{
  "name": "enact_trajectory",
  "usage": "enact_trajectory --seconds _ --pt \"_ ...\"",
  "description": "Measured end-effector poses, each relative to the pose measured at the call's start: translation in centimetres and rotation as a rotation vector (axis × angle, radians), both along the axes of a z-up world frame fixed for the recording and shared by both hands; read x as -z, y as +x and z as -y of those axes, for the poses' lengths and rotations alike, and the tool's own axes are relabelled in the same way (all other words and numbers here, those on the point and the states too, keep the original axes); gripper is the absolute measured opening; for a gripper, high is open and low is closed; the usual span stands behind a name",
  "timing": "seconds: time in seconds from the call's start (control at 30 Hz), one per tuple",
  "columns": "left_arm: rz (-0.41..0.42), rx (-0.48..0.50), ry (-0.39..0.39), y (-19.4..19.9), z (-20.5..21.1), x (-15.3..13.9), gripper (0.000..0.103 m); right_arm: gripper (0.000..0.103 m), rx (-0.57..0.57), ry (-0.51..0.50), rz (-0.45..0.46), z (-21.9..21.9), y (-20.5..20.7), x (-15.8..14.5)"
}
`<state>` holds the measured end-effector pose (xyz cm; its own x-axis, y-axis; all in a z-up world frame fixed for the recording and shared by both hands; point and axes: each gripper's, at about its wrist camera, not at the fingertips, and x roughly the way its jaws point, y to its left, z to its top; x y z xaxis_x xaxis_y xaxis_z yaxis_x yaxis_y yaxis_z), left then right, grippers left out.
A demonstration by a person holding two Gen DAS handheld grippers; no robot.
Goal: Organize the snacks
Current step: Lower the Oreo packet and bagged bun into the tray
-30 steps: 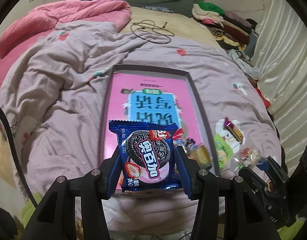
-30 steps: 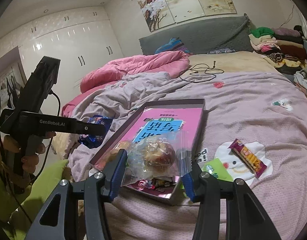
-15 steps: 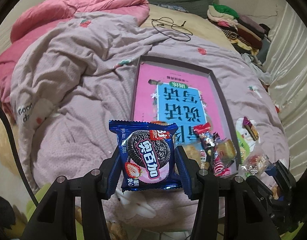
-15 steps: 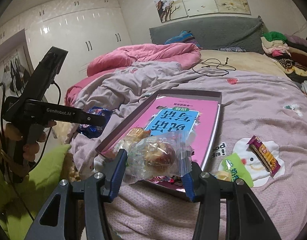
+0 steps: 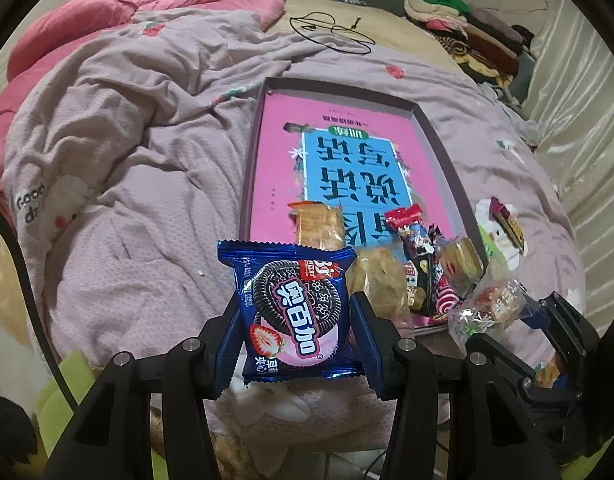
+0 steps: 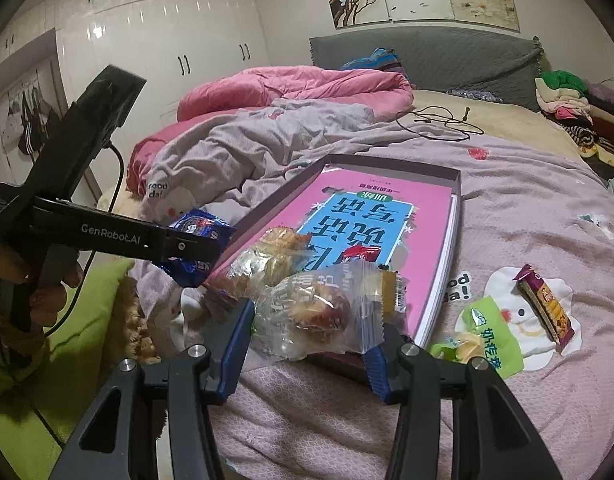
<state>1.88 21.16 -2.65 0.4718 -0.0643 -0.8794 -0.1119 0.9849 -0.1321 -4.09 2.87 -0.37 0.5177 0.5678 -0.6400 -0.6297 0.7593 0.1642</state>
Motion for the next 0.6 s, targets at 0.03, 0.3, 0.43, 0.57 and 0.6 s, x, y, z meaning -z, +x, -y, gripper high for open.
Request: enact_trajectory --seconds 0.03,0.3,0.43,0.57,0.6 --pt "0.000 0.003 0.005 0.0 0.1 0.1 0.053 0.051 -0.002 -0.006 0.002 -0.1 0.0 0.1" --pt "-0.006 0.018 0.005 0.5 0.9 0.6 0.053 0.051 0.004 -0.036 0.002 -0.7 0.4 1.0" --pt "-0.004 0.021 0.004 0.9 1.1 0.8 0.053 0.051 0.013 -0.048 0.006 -0.8 0.6 1.3" --pt "0.001 0.032 0.007 1.1 1.5 0.8 0.053 0.051 0.019 -0.061 0.017 -1.0 0.9 1.6" --pt "0.003 0.034 0.008 1.2 1.6 0.8 0.053 0.051 0.020 -0.063 0.017 -1.0 0.9 1.6"
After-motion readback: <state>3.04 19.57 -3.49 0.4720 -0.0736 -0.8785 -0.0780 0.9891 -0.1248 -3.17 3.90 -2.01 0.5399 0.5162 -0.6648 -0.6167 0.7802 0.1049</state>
